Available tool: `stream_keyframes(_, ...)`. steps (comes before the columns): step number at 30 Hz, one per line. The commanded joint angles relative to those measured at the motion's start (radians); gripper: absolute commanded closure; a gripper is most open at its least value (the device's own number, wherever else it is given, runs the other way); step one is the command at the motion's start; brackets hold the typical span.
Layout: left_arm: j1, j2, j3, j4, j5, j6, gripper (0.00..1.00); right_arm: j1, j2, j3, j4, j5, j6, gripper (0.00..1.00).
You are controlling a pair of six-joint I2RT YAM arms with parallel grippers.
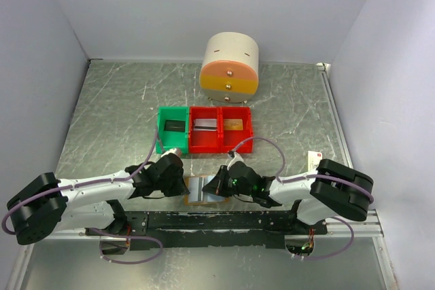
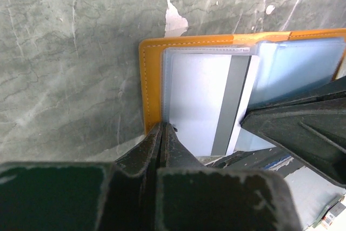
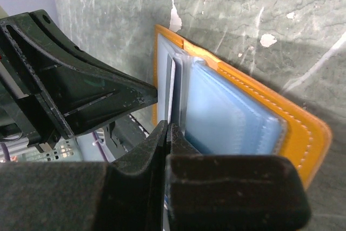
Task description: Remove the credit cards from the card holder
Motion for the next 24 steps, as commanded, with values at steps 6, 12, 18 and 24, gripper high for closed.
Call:
stream_keyframes(6,-0.004,0.03,-0.03,-0.03,-0.056,0.019,0.93,0.0,-0.016,-0.009,0.005,-0.014,0.028,1.0)
stream_keyframes(12,-0.004,0.014,-0.034,-0.039,-0.063,0.014,0.93,-0.008,-0.061,-0.035,-0.02,0.007,0.05,1.0)
stream_keyframes(18,-0.005,0.017,-0.034,-0.031,-0.055,0.016,0.93,-0.023,-0.088,-0.056,-0.046,0.002,0.068,1.0)
stream_keyframes(24,-0.004,0.034,-0.028,-0.019,-0.048,0.022,0.93,-0.018,0.006,-0.019,-0.021,-0.059,0.058,0.84)
